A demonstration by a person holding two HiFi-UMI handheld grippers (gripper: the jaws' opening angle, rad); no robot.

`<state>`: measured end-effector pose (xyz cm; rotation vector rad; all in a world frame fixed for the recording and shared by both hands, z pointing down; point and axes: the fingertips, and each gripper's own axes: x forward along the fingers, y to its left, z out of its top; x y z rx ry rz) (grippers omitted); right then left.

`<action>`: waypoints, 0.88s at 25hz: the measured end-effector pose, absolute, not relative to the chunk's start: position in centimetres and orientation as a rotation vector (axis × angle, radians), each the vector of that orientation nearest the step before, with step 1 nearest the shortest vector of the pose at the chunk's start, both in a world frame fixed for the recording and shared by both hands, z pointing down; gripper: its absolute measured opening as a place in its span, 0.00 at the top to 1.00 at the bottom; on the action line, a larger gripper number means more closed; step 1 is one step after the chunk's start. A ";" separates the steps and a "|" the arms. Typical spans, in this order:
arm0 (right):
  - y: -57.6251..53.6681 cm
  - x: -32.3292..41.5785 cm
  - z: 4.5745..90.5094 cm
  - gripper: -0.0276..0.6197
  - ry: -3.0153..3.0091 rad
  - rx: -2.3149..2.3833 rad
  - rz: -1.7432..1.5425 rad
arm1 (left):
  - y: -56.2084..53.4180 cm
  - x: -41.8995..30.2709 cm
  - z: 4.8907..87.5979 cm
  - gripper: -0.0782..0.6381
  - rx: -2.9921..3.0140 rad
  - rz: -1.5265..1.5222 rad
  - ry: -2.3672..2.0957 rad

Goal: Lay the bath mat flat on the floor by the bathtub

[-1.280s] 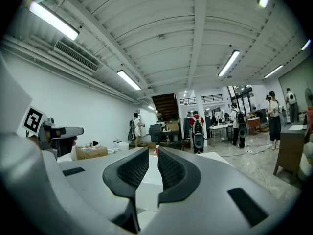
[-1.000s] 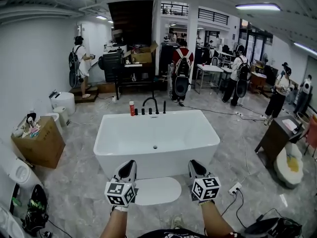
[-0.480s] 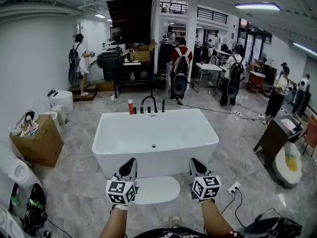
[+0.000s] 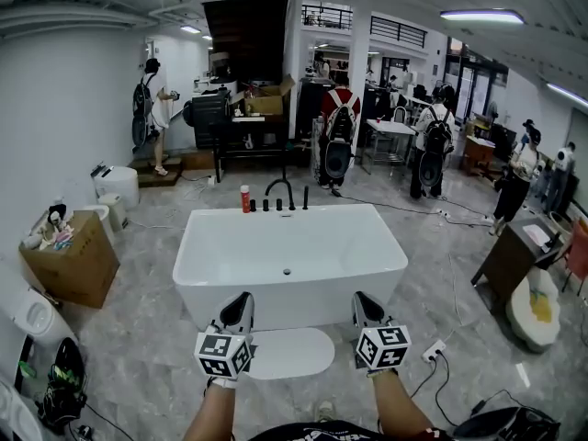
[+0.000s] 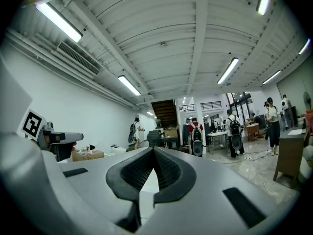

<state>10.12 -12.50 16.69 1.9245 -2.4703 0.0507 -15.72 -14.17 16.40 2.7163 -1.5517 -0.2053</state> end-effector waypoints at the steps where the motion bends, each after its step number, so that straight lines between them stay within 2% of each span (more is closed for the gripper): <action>1: -12.5 10.2 16.5 0.92 -2.471 1.932 0.046 | -14.2 -15.7 16.4 0.85 2.717 -0.207 -1.551; 22: -12.4 9.6 16.0 0.92 -2.459 1.935 0.033 | -14.2 -16.4 16.2 0.85 2.711 -0.209 -1.549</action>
